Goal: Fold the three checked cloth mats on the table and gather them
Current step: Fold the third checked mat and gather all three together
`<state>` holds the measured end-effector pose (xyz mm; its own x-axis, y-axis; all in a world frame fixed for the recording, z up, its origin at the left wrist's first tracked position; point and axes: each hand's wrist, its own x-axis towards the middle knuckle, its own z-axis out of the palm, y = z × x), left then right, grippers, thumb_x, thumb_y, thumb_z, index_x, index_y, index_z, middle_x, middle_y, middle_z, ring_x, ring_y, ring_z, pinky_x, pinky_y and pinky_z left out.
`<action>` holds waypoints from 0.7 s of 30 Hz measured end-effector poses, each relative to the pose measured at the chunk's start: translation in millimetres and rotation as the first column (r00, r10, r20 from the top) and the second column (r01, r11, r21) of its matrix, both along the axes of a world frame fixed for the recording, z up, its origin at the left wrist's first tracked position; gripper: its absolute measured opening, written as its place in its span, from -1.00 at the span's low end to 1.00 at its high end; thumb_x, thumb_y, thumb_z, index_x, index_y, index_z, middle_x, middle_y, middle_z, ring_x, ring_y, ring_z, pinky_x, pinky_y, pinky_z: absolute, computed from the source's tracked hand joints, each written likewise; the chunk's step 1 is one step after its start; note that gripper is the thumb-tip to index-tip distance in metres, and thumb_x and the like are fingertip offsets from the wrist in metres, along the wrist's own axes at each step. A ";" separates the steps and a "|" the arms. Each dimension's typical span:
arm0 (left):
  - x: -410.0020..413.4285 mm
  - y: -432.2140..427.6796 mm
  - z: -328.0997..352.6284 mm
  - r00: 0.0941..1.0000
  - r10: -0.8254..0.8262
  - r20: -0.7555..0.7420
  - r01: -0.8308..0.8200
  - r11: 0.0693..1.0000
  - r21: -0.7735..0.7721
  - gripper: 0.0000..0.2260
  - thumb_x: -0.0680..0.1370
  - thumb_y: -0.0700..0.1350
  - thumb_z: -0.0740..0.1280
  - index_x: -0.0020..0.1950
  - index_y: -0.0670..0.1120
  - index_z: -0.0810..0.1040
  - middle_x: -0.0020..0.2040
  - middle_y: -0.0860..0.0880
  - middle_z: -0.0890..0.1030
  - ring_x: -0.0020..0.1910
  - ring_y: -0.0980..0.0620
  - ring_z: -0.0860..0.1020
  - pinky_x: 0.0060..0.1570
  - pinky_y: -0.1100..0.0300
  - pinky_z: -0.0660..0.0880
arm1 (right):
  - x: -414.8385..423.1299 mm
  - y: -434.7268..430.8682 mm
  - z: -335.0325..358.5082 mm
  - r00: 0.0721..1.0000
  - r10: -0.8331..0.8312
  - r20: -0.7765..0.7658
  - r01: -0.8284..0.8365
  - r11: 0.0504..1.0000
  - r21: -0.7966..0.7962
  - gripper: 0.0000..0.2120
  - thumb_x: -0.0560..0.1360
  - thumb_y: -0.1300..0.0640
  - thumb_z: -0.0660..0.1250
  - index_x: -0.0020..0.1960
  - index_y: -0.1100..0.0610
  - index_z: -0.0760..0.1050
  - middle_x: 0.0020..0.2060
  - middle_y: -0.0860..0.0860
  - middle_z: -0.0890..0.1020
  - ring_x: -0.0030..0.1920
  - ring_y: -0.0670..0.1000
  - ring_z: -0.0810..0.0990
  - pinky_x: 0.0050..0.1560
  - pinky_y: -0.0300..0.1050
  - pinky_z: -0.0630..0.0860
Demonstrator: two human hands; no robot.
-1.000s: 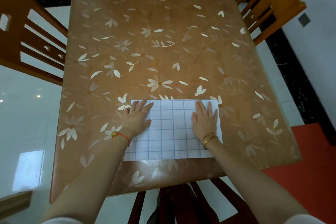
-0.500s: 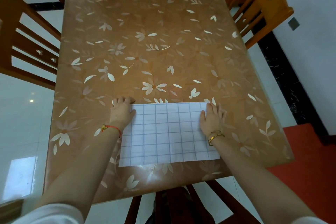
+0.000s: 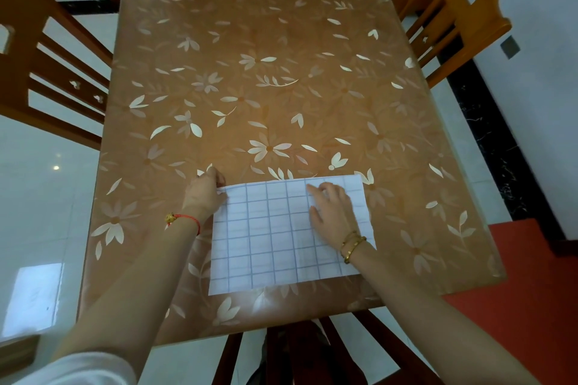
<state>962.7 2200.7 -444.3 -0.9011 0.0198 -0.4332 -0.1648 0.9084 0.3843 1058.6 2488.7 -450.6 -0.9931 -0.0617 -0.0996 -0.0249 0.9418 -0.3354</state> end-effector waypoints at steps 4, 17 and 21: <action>8.5 -4.2 4.5 0.994 0.107 -0.009 -0.105 0.989 0.099 -0.88 0.44 -0.24 0.40 -0.05 -0.11 0.57 -0.20 -0.04 0.57 -0.14 -0.09 0.53 -0.17 0.15 0.45 | 5.2 -27.0 -1.8 0.993 0.081 0.085 -0.082 0.997 0.010 -0.52 0.57 0.09 0.19 0.49 0.03 0.28 0.13 0.05 0.43 0.11 0.06 0.40 0.07 -0.07 0.43; 65.8 -2.4 16.1 0.961 0.219 0.171 -0.270 0.879 0.393 -0.69 0.47 -0.06 0.50 0.14 -0.09 0.54 -0.04 -0.02 0.67 -0.10 0.03 0.64 -0.16 0.22 0.56 | 6.9 -31.4 -3.2 0.963 0.123 0.242 -0.149 0.984 0.093 -0.40 0.57 0.11 0.17 0.56 -0.04 0.08 0.16 0.04 0.35 0.13 0.06 0.33 0.08 -0.11 0.37; 91.7 2.8 17.4 0.955 0.186 0.233 -0.269 0.875 0.403 -0.65 0.47 -0.07 0.50 0.21 -0.09 0.56 0.06 -0.01 0.66 0.06 -0.05 0.64 0.08 0.02 0.58 | 5.2 -29.3 -1.0 0.954 0.137 0.266 -0.164 0.983 0.081 -0.38 0.56 0.07 0.19 0.57 -0.05 0.06 0.18 0.05 0.34 0.15 0.07 0.33 0.11 -0.10 0.36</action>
